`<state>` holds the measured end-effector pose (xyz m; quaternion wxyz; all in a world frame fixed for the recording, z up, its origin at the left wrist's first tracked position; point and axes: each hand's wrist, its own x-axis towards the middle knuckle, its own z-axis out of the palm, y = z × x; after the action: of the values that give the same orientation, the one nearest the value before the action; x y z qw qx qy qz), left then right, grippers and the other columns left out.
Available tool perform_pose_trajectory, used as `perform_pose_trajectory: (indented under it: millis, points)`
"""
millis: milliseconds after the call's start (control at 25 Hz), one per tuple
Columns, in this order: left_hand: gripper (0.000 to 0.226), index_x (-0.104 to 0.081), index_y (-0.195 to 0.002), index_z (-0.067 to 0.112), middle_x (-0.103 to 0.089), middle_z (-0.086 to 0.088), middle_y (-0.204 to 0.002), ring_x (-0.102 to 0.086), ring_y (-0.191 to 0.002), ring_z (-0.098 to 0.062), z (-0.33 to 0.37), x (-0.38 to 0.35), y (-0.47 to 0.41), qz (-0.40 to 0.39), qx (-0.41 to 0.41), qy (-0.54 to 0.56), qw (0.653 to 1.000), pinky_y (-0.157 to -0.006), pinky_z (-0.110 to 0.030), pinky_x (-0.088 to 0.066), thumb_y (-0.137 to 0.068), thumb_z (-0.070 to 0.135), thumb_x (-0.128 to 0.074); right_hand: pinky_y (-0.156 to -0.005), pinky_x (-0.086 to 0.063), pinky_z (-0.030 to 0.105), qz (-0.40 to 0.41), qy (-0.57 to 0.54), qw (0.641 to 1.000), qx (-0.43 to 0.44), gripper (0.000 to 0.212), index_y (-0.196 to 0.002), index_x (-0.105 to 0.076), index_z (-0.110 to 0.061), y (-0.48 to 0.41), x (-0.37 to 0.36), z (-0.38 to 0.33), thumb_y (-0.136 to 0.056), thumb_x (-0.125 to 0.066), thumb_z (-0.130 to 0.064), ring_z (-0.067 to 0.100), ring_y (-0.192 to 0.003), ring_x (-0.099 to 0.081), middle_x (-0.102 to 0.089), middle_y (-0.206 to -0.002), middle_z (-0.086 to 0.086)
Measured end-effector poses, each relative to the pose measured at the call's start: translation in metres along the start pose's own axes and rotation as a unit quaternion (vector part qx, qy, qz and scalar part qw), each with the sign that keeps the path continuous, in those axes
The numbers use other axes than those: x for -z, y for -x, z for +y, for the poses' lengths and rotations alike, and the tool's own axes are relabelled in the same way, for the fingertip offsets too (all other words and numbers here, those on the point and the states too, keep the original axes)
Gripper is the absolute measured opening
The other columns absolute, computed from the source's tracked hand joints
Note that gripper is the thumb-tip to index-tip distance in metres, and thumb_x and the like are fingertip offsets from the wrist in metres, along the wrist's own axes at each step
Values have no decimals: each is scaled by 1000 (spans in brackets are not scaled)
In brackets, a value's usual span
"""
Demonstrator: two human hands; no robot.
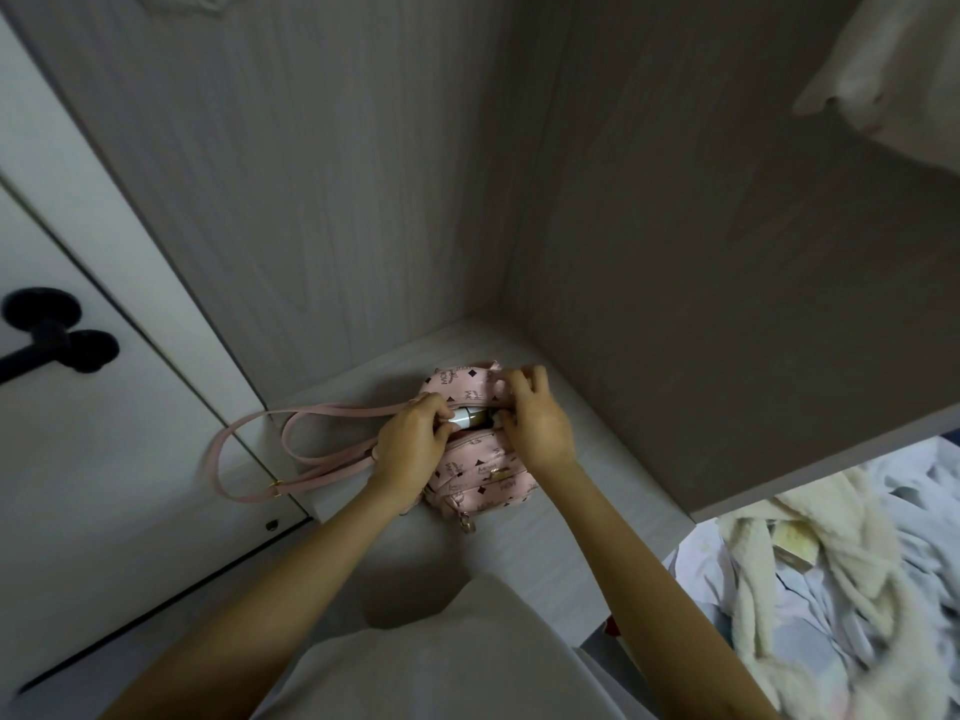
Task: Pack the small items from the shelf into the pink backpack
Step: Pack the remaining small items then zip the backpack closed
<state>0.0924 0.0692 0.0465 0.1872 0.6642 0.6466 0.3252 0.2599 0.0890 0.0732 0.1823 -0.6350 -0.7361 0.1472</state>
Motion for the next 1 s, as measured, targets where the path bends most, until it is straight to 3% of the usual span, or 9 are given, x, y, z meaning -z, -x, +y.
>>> perform_pose_trajectory:
  millis: [120,280,360,480,640,720,840,920,1000]
  points:
    - [35,-60,-100,12,-56,-7,-109,-51,-102,-26,3,-2,-3,28,16,-32,999,-81,-32,-43,-70,11,-78,-52,-37,31,-12,98,995,6,30,-116,-53,-9,-11,3,-1,-86,-55,-11,35,-72,-60,-51,-113,9]
    - [65,-45,-135,20,-32,-8,-148,-28,-137,-28,3,3,-17,-72,40,-4,997,-109,-46,-33,-77,6,-70,-39,-32,23,65,108,985,118,10,-82,-63,0,-7,-1,-1,-73,-66,2,32,-44,-56,-62,-80,13]
    - [66,-41,-136,23,-36,-5,-147,-35,-135,-25,3,5,-20,-109,36,18,993,-106,-45,-37,-78,4,-68,-43,-36,25,74,48,987,135,8,-83,-61,1,-2,-1,8,-76,-65,1,30,-50,-57,-63,-85,13]
    - [61,-43,-129,25,-53,-1,-130,-53,-115,-23,3,8,-15,-95,16,9,995,-91,-41,-47,-77,7,-69,-51,-43,27,74,-14,985,152,7,-86,-60,-2,8,-1,22,-83,-65,-5,23,-61,-57,-61,-90,9]
    - [52,-47,-121,21,-56,-2,-123,-50,-112,-26,3,5,-13,-76,2,-16,997,-88,-40,-45,-76,8,-69,-55,-43,26,67,-19,986,154,5,-88,-60,-10,7,-3,32,-86,-62,-14,16,-78,-56,-61,-92,0]
    - [54,-46,-122,19,-57,-3,-122,-50,-111,-25,1,4,-14,-79,-7,-7,997,-87,-36,-44,-76,8,-71,-67,-42,21,57,-104,988,100,8,-95,-59,-14,5,-6,41,-90,-53,-13,12,-88,-54,-58,-100,-3]
    - [51,-46,-116,17,-55,-3,-120,-51,-111,-21,-6,9,-17,-115,-28,47,992,-92,-30,-42,-74,7,-74,-86,-45,26,-16,-302,948,-99,30,-118,-51,-12,4,-10,54,-94,-37,-2,17,-104,-51,-52,-121,3]
    - [36,-53,-102,16,-51,-3,-121,-49,-115,-22,-9,10,-17,-134,-43,87,986,-99,-39,-41,-74,5,-73,-81,-45,22,-107,-341,922,-147,32,-126,-49,-9,4,-13,60,-99,-32,-5,17,-102,-53,-54,-121,7]
    - [20,-58,-92,20,-41,-4,-133,-39,-128,-23,-10,10,-14,-162,-21,128,978,-106,-45,-35,-77,17,-72,-73,-45,18,-154,-324,921,-151,31,-127,-49,-8,3,-13,65,-102,-32,-13,15,-98,-54,-56,-116,7]
